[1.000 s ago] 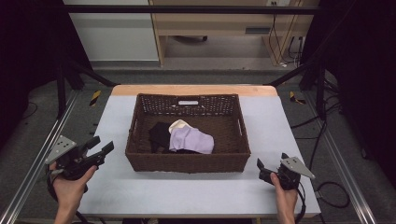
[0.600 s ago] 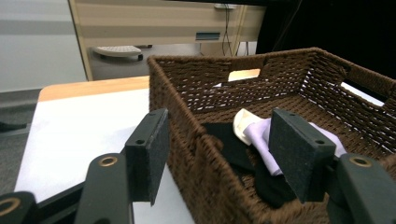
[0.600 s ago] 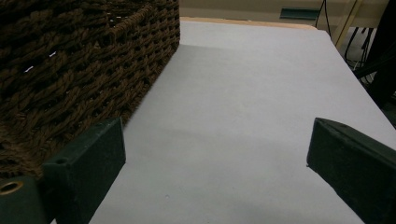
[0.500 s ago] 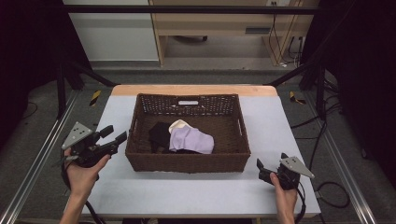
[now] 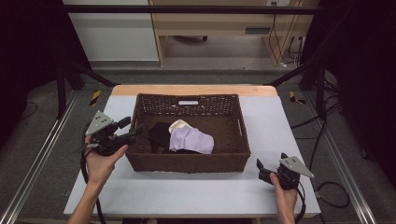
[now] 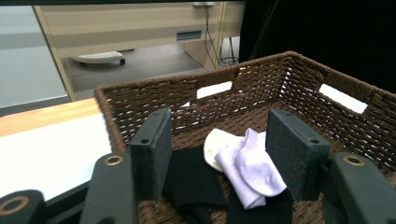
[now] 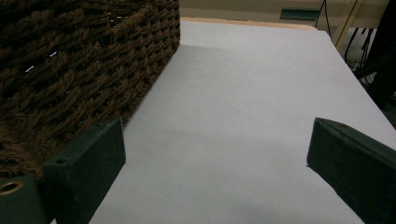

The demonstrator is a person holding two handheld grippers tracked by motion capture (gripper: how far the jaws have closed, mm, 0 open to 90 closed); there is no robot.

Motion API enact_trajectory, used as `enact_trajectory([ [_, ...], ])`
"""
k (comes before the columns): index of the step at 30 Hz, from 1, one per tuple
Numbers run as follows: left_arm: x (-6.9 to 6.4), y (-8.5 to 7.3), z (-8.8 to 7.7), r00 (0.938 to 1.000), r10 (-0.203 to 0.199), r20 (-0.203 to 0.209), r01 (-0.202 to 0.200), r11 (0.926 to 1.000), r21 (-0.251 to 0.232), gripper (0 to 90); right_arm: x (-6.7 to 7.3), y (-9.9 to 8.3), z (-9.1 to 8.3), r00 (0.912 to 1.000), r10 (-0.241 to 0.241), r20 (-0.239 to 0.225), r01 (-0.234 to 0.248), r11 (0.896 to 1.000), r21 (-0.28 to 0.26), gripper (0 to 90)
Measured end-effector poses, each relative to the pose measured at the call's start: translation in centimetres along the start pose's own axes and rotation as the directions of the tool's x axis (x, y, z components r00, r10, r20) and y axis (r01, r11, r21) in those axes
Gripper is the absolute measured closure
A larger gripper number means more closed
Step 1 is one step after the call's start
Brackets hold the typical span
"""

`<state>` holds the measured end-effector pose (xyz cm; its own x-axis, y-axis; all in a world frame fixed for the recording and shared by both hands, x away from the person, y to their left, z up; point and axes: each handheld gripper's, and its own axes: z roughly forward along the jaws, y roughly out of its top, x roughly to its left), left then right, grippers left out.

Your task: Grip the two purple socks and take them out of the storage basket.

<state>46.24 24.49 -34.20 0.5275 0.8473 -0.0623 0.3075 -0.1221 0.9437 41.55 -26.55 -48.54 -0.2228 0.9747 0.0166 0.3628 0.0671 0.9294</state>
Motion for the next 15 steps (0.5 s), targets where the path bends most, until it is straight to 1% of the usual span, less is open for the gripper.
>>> enact_trajectory([
  [1,-0.3,0.4,0.6,1.0000,0.005,0.004,-0.005,1.0000,0.005,41.4,0.0,0.0,0.0,1.0000,0.000,0.001,0.000,1.000,-0.002,4.9],
  [2,-0.3,0.4,0.6,1.0000,0.005,0.004,-0.005,1.0000,0.005,41.4,0.0,0.0,0.0,1.0000,0.000,0.001,0.000,1.000,-0.002,4.9],
  [3,-0.6,0.9,1.1,0.9999,0.013,0.007,-0.013,0.9999,0.007,41.4,0.0,0.0,0.0,1.0000,0.000,0.001,0.000,1.000,0.000,4.9],
  [6,-0.9,1.2,1.6,0.9998,0.014,0.011,-0.014,0.9999,0.007,41.9,0.0,0.0,0.0,1.0000,0.001,-0.001,-0.001,1.000,-0.001,4.9],
  [8,-1.1,1.6,2.3,0.9999,0.006,0.009,-0.006,1.0000,0.006,42.1,0.0,0.0,0.0,1.0000,0.001,-0.002,-0.001,1.000,-0.001,4.9],
  [9,-1.3,1.8,2.8,0.9998,0.000,0.018,0.000,1.0000,0.003,42.7,0.0,0.0,0.0,1.0000,0.001,-0.001,-0.001,1.000,-0.001,4.9],
  [10,-1.3,1.8,2.8,0.9998,0.000,0.018,0.000,1.0000,0.003,42.7,0.0,0.0,0.0,1.0000,0.001,-0.001,-0.001,1.000,-0.001,4.9],
  [12,-1.5,1.9,3.6,0.9998,0.001,0.019,-0.001,1.0000,0.008,42.7,0.0,0.0,0.0,1.0000,-0.001,0.000,0.001,1.000,-0.001,4.9],
  [13,-1.7,2.0,4.2,0.9997,-0.005,0.025,0.004,0.9999,0.011,42.9,0.0,0.0,0.0,1.0000,0.000,-0.002,0.000,1.000,0.001,4.9],
  [14,-1.7,2.0,4.2,0.9997,-0.005,0.025,0.004,0.9999,0.011,43.0,0.0,0.0,0.0,1.0000,0.000,-0.002,0.000,1.000,0.001,4.9],
  [15,-1.8,2.0,4.7,0.9996,-0.002,0.028,0.002,0.9999,0.012,43.0,0.0,0.0,0.0,1.0000,-0.001,-0.002,0.001,1.000,0.002,4.9],
])
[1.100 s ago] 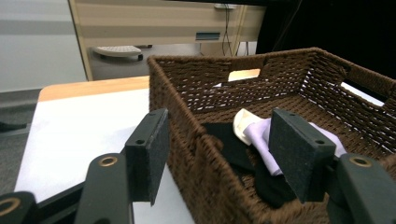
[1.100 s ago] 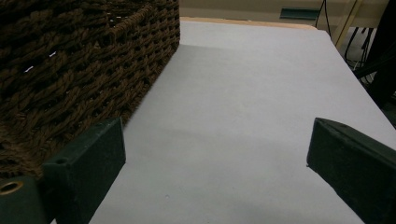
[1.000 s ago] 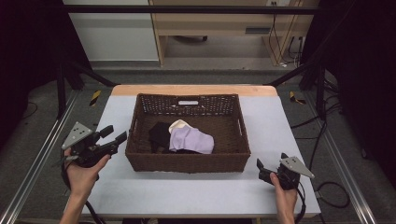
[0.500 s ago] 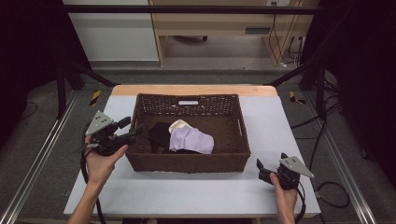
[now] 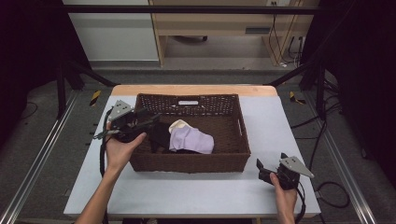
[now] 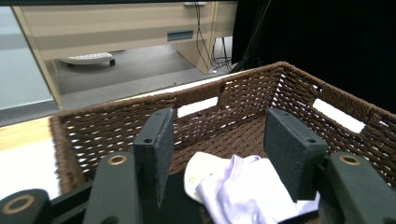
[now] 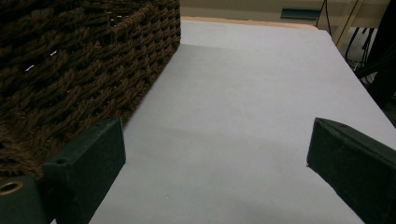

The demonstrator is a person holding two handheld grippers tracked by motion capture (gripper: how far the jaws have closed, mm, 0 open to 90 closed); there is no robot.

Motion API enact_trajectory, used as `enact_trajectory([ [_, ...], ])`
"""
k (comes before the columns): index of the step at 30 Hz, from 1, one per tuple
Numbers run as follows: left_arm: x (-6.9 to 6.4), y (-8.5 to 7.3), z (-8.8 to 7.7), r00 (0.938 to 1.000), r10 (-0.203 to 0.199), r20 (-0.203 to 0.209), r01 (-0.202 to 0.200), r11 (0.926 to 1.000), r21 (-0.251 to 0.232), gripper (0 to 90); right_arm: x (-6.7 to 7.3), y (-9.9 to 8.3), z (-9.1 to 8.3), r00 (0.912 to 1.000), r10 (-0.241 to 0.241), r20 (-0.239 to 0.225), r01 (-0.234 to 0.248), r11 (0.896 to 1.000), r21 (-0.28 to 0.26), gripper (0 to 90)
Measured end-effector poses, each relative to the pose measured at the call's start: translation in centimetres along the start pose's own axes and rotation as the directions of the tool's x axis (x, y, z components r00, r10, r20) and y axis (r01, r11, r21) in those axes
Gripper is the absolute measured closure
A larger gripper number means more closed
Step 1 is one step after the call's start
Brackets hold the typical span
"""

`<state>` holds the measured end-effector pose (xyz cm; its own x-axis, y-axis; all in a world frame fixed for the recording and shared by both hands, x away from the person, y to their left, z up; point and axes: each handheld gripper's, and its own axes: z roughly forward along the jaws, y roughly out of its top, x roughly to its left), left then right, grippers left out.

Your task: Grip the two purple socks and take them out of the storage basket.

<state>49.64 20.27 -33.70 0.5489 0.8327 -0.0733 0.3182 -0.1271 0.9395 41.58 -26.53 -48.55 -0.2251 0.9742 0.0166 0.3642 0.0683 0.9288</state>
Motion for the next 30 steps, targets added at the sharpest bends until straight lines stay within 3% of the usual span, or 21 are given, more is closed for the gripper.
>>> enact_trajectory([
  [7,-0.9,0.1,2.6,0.9995,0.031,-0.007,-0.031,0.9990,0.032,43.8,0.0,0.0,0.0,1.0000,-0.002,0.001,0.002,1.000,-0.001,4.9],
  [18,-1.7,-0.9,7.1,0.9994,0.032,-0.014,-0.031,0.9968,0.074,42.1,0.0,0.0,0.0,1.0000,-0.005,0.000,0.005,1.000,-0.002,4.9],
  [22,-1.9,-1.5,8.4,0.9980,0.059,-0.023,-0.057,0.9935,0.099,41.1,0.0,0.0,0.0,1.0000,-0.005,0.000,0.005,1.000,-0.001,4.9],
  [27,-2.1,-2.2,9.4,0.9983,0.056,-0.013,-0.054,0.9920,0.114,41.8,0.0,0.0,0.0,1.0000,-0.004,-0.001,0.004,1.000,0.000,4.9],
  [30,-2.2,-2.8,9.9,0.9975,0.070,-0.013,-0.067,0.9871,0.146,42.0,0.0,0.0,0.0,1.0000,-0.004,-0.001,0.004,1.000,0.000,4.9],
])
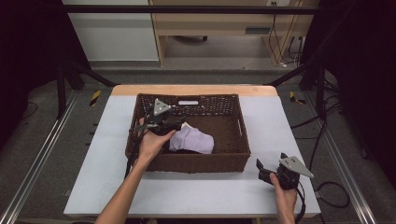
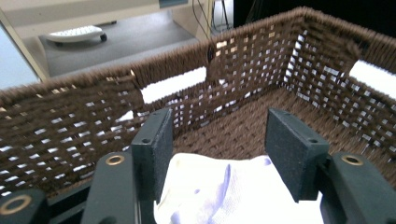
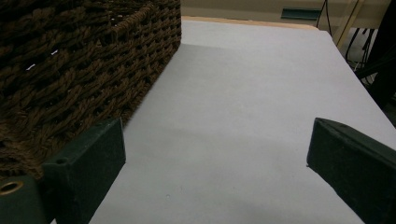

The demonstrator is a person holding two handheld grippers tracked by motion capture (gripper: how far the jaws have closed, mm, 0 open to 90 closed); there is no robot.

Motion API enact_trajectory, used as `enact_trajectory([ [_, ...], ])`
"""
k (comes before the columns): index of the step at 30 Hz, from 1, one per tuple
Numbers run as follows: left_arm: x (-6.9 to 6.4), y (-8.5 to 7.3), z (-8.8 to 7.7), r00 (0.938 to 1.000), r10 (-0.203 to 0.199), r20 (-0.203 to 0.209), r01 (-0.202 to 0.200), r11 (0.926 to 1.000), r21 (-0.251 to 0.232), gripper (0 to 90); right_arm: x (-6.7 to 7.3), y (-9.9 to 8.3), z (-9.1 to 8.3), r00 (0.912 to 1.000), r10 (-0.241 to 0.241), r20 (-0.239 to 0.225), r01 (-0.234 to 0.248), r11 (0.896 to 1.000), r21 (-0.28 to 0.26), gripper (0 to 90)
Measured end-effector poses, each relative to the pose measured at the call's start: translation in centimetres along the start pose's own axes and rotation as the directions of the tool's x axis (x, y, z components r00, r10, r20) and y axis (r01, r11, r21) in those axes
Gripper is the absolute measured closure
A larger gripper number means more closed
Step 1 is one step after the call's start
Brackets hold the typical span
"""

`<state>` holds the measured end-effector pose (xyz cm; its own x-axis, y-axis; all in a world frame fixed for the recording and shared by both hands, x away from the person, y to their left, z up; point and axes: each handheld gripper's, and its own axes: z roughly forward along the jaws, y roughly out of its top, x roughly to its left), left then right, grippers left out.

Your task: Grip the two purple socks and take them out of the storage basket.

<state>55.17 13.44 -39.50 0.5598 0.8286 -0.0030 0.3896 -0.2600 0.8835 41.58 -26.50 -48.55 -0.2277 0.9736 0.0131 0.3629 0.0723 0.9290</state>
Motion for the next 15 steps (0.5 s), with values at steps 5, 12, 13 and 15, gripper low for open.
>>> enact_trajectory([
  [5,-0.1,-0.5,0.5,1.0000,0.006,0.007,-0.006,0.9990,0.044,41.8,0.0,0.0,0.0,1.0000,0.002,0.002,-0.002,1.000,-0.002,4.9],
  [12,-0.8,-1.1,1.2,0.9978,0.060,0.028,-0.063,0.9877,0.143,39.2,0.0,0.0,-0.1,1.0000,0.000,0.005,0.000,1.000,0.000,4.9],
  [13,-0.8,-1.1,1.2,0.9978,0.060,0.028,-0.063,0.9877,0.143,39.2,0.0,0.0,-0.1,1.0000,0.000,0.005,0.000,1.000,0.000,4.9],
  [15,-0.9,-1.3,1.3,0.9974,0.066,0.029,-0.069,0.9854,0.155,39.4,0.0,0.0,0.0,1.0000,0.006,0.005,-0.006,1.000,-0.003,4.9],
])
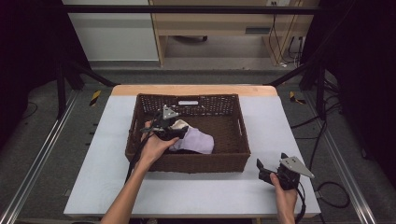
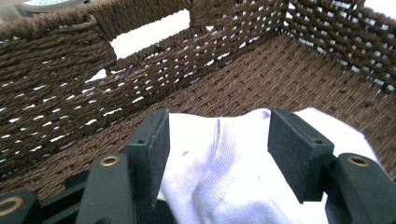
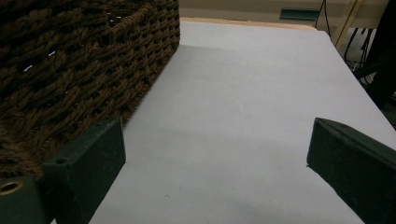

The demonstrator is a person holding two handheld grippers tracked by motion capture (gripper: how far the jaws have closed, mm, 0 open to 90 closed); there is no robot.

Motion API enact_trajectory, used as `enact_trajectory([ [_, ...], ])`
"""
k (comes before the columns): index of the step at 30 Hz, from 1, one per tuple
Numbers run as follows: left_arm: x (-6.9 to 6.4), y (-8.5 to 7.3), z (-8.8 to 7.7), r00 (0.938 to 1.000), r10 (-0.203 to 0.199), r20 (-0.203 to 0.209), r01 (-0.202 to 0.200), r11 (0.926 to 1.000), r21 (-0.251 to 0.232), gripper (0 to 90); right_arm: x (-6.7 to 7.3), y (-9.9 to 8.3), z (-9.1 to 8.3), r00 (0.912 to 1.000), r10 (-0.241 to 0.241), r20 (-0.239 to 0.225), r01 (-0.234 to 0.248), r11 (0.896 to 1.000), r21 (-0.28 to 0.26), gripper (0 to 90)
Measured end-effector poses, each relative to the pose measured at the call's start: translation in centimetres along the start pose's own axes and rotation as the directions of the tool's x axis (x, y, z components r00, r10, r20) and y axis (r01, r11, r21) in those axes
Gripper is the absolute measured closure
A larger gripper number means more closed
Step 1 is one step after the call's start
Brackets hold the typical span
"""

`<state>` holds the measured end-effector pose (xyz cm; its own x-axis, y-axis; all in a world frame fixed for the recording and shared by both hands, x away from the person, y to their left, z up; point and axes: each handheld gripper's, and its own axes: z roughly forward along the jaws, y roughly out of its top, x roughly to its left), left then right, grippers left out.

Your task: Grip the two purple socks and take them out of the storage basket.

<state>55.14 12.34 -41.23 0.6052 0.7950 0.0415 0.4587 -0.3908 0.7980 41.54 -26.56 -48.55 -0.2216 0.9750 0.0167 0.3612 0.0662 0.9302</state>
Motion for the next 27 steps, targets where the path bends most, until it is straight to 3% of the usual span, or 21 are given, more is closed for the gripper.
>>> enact_trajectory([
  [3,0.0,-0.2,0.3,0.9997,0.019,-0.018,-0.018,0.9987,0.048,40.8,0.0,0.0,0.0,1.0000,0.000,0.003,0.000,1.000,-0.002,4.9],
  [8,-0.2,-0.5,0.7,0.9988,0.041,-0.024,-0.039,0.9962,0.078,41.1,0.0,0.0,0.0,1.0000,0.000,0.005,0.000,1.000,-0.001,4.9],
  [11,-0.3,-0.6,0.9,0.9988,0.050,0.003,-0.050,0.9950,0.087,41.1,0.0,0.0,0.0,1.0000,0.001,0.004,-0.001,1.000,0.001,4.9],
  [16,-0.4,-0.8,1.2,0.9976,0.068,0.014,-0.069,0.9896,0.126,42.2,0.0,0.0,0.0,1.0000,0.002,0.003,-0.002,1.000,-0.001,4.9],
  [19,-0.4,-0.8,1.4,0.9978,0.061,0.027,-0.064,0.9873,0.146,45.3,0.0,0.0,0.0,1.0000,0.000,0.003,0.000,1.000,0.000,4.9],
  [24,-0.4,-0.9,1.5,0.9977,0.055,0.038,-0.061,0.9844,0.165,57.0,0.0,0.0,0.0,1.0000,0.000,0.003,0.000,1.000,0.000,4.8],
  [25,-0.4,-0.8,1.4,0.9978,0.052,0.041,-0.058,0.9828,0.175,64.2,0.0,0.0,0.0,1.0000,0.000,0.005,0.000,1.000,0.002,4.9],
  [27,-0.4,-0.8,1.4,0.9974,0.050,0.052,-0.059,0.9817,0.181,66.8,0.0,0.0,0.0,1.0000,0.000,0.003,0.000,1.000,0.000,4.9],
])
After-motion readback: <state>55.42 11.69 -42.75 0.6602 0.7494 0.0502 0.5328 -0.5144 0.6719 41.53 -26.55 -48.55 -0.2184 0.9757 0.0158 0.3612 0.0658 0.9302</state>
